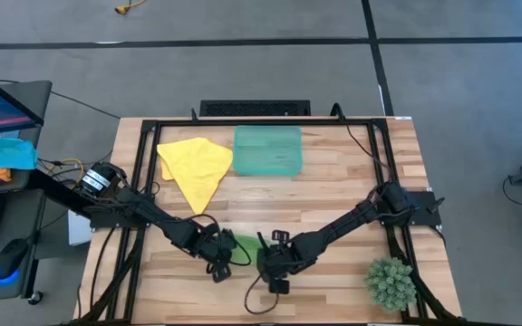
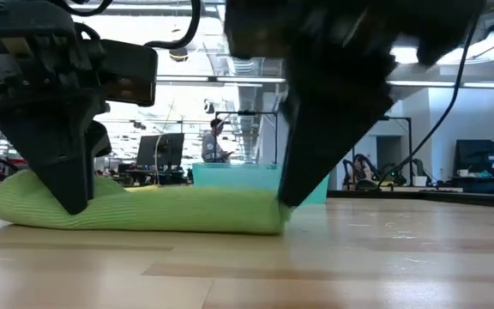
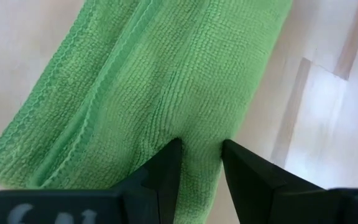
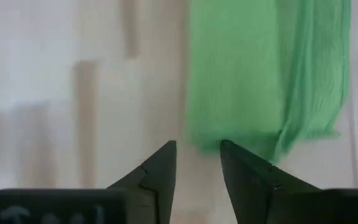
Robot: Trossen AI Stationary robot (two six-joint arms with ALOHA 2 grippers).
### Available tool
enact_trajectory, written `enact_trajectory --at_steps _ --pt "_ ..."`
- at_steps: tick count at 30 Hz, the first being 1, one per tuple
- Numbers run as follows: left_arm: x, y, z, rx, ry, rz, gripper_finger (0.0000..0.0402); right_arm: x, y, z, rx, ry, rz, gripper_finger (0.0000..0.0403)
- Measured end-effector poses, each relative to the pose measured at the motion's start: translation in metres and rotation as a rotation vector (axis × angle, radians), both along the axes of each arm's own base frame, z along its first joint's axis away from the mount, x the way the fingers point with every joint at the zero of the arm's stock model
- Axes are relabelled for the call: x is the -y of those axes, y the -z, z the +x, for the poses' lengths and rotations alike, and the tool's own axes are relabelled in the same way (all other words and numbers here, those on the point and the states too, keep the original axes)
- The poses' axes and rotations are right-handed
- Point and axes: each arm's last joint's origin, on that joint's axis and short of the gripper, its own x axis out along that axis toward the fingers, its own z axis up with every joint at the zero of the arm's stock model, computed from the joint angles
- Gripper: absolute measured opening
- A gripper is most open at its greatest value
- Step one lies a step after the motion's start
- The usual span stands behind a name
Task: Roll microfiber towels into tight, uniform cylinder then place into a basket
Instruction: Roll the folded green microfiber towel
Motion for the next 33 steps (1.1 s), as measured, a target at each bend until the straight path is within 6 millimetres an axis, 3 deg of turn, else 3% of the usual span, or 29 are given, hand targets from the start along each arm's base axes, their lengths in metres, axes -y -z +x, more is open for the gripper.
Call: enact_trajectory --at_steps 6,13,16,21,33 --pt "0.000 0.000 0.000 -0.002 -0.001 -0.003 0.0118 -0.002 -0.020 -0.013 -0.015 -0.041 -0.032 0.0128" --pt "0.000 0.000 0.000 -0.002 -0.014 -0.007 0.0118 -0.027 -0.035 -0.009 0.246 -0.292 -0.196 0.0130" --pt "0.000 0.000 0.000 0.001 -0.016 -0.008 0.0118 -0.030 -0.028 -0.011 0.278 -0.393 -0.237 0.0132" --pt "0.000 0.000 0.000 0.003 -0.016 -0.009 0.0118 -0.024 -0.021 -0.010 0.284 -0.383 -0.237 0.0146" --pt "0.000 0.000 0.000 0.005 -0.005 -0.004 0.0118 -0.009 -0.007 -0.009 0.258 -0.407 -0.272 0.0244"
